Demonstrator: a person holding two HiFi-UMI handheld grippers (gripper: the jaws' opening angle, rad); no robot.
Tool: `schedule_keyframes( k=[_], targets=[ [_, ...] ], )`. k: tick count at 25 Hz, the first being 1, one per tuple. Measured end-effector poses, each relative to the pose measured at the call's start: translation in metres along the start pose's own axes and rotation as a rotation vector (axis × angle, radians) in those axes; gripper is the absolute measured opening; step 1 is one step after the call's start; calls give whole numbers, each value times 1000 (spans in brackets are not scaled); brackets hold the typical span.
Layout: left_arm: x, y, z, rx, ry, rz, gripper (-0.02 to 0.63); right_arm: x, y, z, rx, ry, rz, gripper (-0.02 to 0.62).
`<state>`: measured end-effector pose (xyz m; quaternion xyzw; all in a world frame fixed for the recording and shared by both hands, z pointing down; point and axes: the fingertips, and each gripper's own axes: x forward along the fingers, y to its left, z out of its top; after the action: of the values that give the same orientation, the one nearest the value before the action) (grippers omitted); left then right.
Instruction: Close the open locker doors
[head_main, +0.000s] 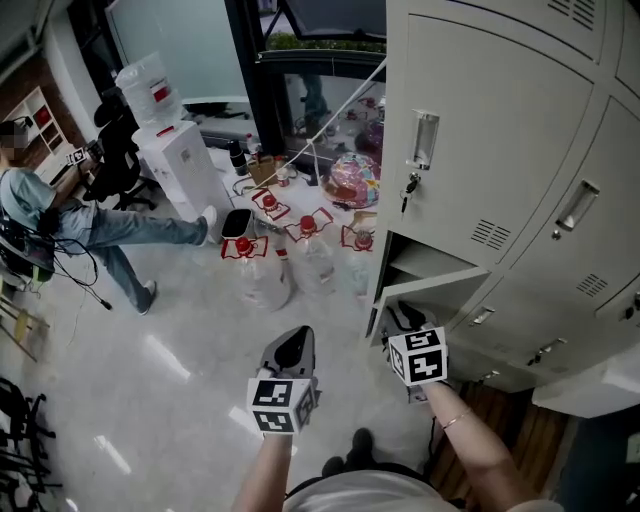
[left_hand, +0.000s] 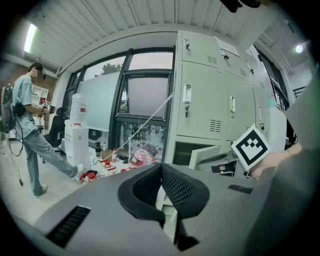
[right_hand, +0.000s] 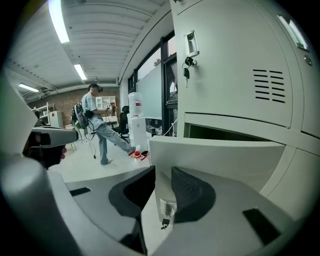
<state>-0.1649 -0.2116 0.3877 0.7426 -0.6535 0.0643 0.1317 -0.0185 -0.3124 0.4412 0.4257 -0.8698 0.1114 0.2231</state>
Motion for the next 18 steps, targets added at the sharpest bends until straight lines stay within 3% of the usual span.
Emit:
schedule_keyframes(
  k=[18],
  targets=[
    [20,24,1,-13,32,58,20,71,-47,34,7,25,-75,92]
  ],
)
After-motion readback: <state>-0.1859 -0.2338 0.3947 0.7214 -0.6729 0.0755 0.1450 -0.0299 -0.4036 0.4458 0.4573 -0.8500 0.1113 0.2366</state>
